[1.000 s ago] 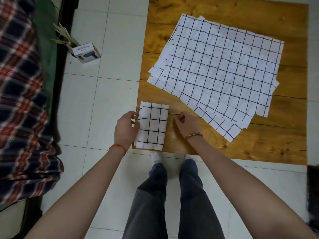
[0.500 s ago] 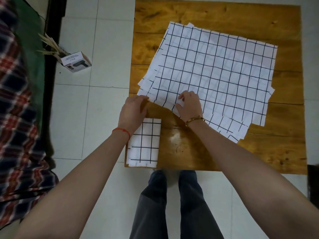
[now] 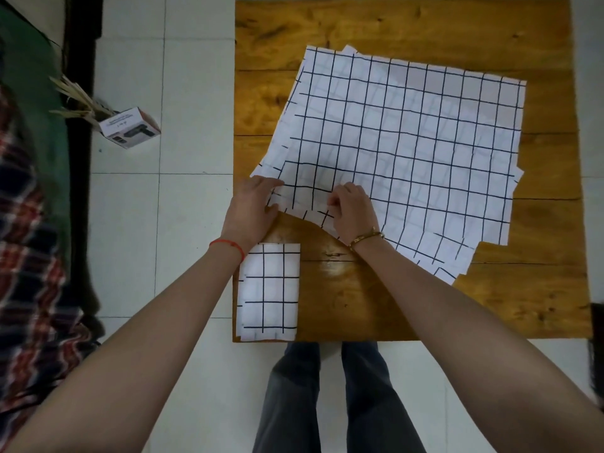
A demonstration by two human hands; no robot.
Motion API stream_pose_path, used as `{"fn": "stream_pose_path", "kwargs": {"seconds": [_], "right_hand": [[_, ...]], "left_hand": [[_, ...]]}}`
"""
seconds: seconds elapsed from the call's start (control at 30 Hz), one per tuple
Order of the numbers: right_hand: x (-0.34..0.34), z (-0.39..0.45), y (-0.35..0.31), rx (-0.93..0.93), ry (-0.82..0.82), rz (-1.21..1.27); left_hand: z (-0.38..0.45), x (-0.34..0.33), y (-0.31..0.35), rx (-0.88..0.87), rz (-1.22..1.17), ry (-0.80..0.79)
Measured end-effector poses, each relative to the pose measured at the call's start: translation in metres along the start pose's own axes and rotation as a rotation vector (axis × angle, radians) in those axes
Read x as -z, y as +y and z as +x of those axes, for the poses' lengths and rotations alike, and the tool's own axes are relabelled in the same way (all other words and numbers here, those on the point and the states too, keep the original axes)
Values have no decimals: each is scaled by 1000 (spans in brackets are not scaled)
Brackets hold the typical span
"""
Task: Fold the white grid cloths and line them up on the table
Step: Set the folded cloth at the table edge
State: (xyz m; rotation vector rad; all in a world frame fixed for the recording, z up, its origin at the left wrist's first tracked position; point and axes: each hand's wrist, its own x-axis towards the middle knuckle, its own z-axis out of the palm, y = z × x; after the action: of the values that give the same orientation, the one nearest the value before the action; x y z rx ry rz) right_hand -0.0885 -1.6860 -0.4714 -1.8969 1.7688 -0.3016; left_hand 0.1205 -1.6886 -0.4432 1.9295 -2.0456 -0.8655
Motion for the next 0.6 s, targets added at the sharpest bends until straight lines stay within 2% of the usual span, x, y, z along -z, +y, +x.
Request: {"fn": "stream_pose_path", "kwargs": {"seconds": [0.2,0.3,0.43,0.6], "right_hand": [[34,-7,10,-14,-6,253],[58,-16,18,-34,-5,351],[83,-33,30,-54,-14,385],[112,-50,23,35,76,331]], "left_hand": [[8,2,23,-107,61,-44],[11,3,43,-142,40,8],[15,11,74,-166,-11,154],[16,17,112,-308,-15,144]]}}
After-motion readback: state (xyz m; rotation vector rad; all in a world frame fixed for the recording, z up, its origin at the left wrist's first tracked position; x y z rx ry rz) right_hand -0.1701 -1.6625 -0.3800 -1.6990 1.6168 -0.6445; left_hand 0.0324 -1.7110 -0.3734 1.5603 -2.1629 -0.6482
